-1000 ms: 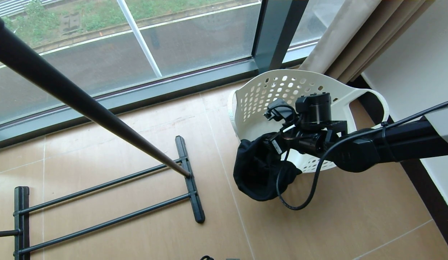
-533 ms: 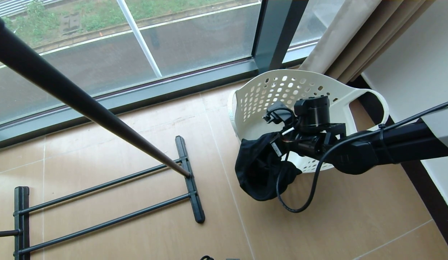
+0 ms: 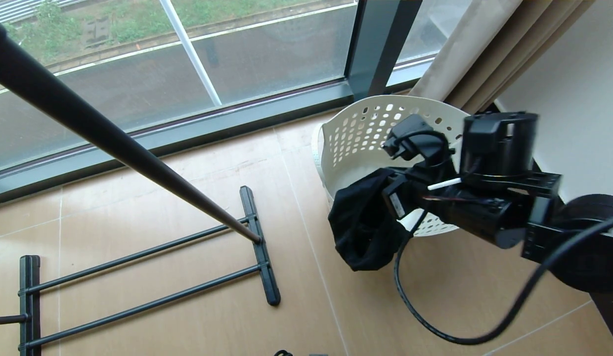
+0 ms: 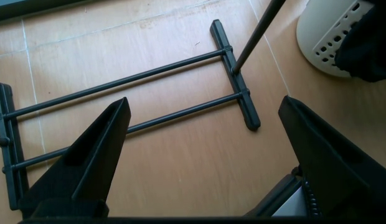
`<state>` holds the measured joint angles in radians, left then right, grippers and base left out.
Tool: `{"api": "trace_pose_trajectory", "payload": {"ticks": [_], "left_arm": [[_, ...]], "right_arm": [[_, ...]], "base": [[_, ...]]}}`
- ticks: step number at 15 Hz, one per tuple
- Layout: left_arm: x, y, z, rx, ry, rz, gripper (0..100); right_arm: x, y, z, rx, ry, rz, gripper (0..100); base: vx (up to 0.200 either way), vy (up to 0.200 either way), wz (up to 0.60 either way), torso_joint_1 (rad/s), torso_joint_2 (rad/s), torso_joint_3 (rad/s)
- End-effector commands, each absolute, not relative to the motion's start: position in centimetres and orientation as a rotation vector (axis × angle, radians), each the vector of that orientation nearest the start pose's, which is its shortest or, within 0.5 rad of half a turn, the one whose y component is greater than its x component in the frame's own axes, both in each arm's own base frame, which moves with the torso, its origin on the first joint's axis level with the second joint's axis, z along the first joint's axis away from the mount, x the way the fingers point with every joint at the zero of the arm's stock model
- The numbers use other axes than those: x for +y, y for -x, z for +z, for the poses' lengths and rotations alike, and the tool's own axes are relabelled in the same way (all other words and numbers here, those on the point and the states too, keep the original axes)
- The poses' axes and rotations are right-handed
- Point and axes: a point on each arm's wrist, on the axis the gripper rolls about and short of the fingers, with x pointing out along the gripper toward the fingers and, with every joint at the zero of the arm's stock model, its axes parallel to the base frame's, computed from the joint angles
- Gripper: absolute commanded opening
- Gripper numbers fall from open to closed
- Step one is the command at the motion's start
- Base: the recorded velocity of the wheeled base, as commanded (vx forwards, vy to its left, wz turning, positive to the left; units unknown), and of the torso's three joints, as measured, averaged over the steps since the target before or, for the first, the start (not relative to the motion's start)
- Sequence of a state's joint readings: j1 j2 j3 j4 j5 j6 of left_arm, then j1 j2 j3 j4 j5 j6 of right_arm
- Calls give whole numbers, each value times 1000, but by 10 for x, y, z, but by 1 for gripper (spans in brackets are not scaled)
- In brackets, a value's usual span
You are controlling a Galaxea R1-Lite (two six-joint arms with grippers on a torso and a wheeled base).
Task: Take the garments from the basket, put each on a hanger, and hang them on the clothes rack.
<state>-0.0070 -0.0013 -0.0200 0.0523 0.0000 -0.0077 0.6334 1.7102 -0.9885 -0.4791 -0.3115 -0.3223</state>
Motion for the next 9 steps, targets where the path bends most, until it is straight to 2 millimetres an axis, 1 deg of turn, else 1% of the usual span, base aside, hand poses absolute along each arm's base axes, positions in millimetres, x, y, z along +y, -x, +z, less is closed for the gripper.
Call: {"api": "trace_pose_trajectory", "payload": {"ticks": [1,3,4,5,6,7,8,9], "left_arm": [[0,24,76,32,8,-8,100],[0,24,76,32,8,-6,100],[0,24,76,32,8,-8,100],[0,24,76,32,8,-8,100],[0,25,76,32,3,-11,100],[0,25,76,32,3,-11,100],[0,24,76,32,-6,-9,100],[0,24,76,32,-5,-9,100]], "right_arm": [[156,-157,273,-59,329,442,0],[140,-116,289,-126,288,521,0],[132,-105,291,-130,286,542,0],[132,-105,291,-130,286,542,0],[127,-101,282,-104,305,562,0],[127,-101,282,-105,307,562,0],[136,-107,273,-70,332,568,0],[136,-108,273,-68,334,568,0]], "base": [[0,0,0,0,0,0],[0,0,0,0,0,0],[0,0,0,0,0,0],[0,0,0,0,0,0],[0,0,0,0,0,0],[0,0,0,0,0,0],[0,0,0,0,0,0],[0,0,0,0,0,0]]}}
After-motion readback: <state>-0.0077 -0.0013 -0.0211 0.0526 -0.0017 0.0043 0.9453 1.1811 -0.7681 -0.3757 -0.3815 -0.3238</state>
